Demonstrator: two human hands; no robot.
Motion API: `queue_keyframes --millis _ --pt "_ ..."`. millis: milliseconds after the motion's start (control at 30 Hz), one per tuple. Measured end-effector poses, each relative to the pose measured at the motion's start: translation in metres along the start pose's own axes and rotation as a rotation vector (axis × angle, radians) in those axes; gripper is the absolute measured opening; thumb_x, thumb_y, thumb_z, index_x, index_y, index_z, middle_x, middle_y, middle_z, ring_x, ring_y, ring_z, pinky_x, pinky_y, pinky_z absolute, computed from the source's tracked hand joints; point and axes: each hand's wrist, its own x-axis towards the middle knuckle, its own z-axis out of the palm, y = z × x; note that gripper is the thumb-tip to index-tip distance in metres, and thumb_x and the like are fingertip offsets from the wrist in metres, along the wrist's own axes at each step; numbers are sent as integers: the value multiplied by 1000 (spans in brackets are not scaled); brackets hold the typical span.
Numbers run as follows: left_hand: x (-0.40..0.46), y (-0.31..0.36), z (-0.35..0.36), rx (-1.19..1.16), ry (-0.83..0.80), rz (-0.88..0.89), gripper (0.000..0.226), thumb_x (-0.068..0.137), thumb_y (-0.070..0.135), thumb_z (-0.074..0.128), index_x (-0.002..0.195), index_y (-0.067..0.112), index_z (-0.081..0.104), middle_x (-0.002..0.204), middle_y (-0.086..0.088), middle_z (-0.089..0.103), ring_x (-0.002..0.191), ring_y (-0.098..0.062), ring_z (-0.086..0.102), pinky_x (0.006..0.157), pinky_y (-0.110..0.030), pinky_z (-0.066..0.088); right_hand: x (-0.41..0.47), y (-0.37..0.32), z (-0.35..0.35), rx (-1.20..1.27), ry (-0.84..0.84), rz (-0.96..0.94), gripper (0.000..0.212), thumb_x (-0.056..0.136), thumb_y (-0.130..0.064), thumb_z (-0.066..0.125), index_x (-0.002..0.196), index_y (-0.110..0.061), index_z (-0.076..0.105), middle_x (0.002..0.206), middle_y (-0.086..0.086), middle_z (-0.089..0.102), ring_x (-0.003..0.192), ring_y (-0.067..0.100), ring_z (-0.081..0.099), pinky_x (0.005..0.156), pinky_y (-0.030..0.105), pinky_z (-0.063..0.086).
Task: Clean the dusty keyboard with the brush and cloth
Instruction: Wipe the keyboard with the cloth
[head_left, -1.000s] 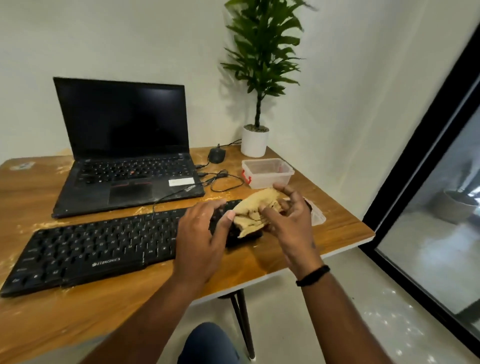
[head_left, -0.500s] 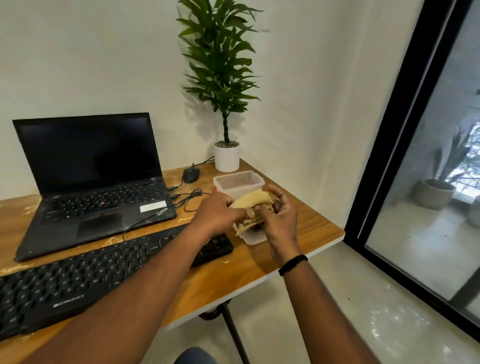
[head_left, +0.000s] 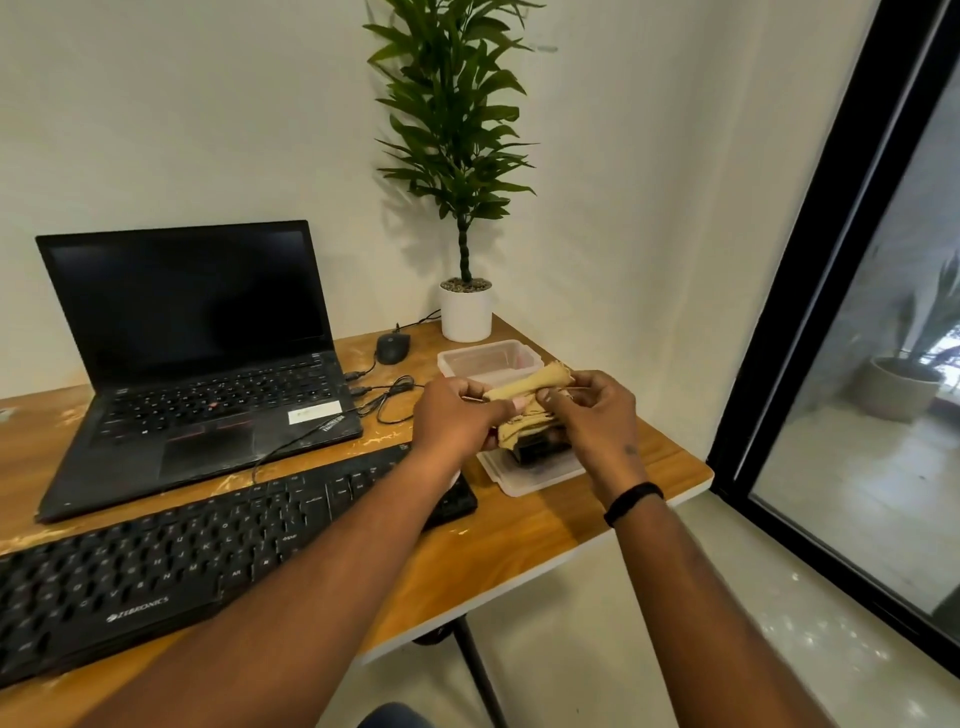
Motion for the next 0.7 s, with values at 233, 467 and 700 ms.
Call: queue_keyframes --millis 233,467,700 --pt "18 -17 22 -131 26 -109 20 86 15 79 103 4 74 91 -7 74 78 -19 73 57 -24 59 14 17 -7 -308 54 -136 4 90 -27 74 90 -23 72 83 -11 69 83 9 67 73 27 59" --pt "25 -38 38 101 86 -21 26 87 21 80 108 10 72 87 0 70 64 -13 70 52 -21 58 18 44 -8 -581 98 -117 18 95 -29 67 100 -14 75 94 -2 68 82 11 62 75 26 55" --pt "27 -44 32 94 72 -42 32 86 37 79 102 10 72 79 -3 72 52 -15 70 49 -23 57 18 47 -3 -573 193 -69 48 95 -39 65 136 -15 56 122 6 62 109 19 59 92 31 52"
